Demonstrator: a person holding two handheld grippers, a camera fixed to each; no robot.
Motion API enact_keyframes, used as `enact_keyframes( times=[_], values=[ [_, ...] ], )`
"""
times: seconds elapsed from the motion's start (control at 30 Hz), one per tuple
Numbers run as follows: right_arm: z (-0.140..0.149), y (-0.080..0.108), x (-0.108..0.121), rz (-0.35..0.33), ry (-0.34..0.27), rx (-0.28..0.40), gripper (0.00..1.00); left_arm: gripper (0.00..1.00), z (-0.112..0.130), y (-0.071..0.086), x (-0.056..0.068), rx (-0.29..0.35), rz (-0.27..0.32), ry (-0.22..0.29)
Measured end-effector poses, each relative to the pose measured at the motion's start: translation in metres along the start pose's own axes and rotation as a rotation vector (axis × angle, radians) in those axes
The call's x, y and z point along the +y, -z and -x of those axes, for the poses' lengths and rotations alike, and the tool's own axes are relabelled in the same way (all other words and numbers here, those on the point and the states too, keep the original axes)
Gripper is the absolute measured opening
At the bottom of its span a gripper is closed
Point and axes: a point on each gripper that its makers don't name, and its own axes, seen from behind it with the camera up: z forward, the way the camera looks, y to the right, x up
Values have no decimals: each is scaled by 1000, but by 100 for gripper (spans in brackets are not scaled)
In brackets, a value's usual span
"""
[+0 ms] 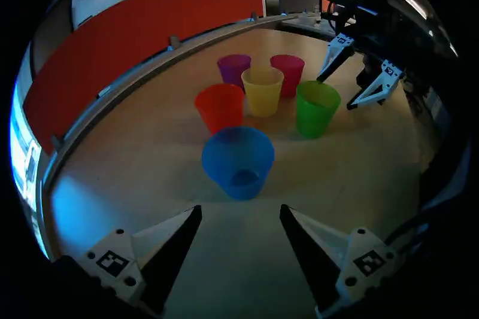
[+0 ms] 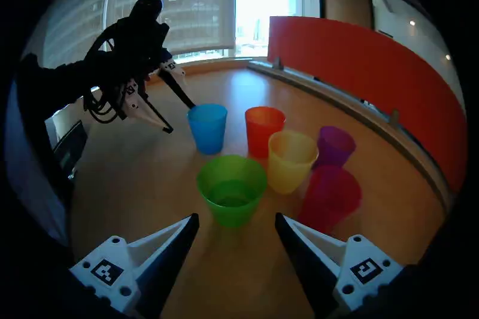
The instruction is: Pour water
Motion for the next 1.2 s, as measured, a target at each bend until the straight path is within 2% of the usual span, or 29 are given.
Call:
enact_keyframes(
  times=[0.3, 0.6, 0.77, 1.0, 1.2],
  values=[
    [-6, 34, -1, 71, -59, 46, 98, 97, 2, 29, -12, 62, -94, 57],
    [-25, 68, 0, 163, -108, 136, 98, 98, -12, 64, -31, 189, -221, 127],
    [-41, 88, 11, 246, -133, 200, 99, 97, -21, 85, -45, 268, -309, 155],
    [-67, 116, 32, 381, -168, 321, 98, 98, -35, 112, -56, 386, -407, 179],
    [-80, 134, 51, 506, -170, 396, 98, 97, -43, 139, -71, 490, -523, 206]
  ],
)
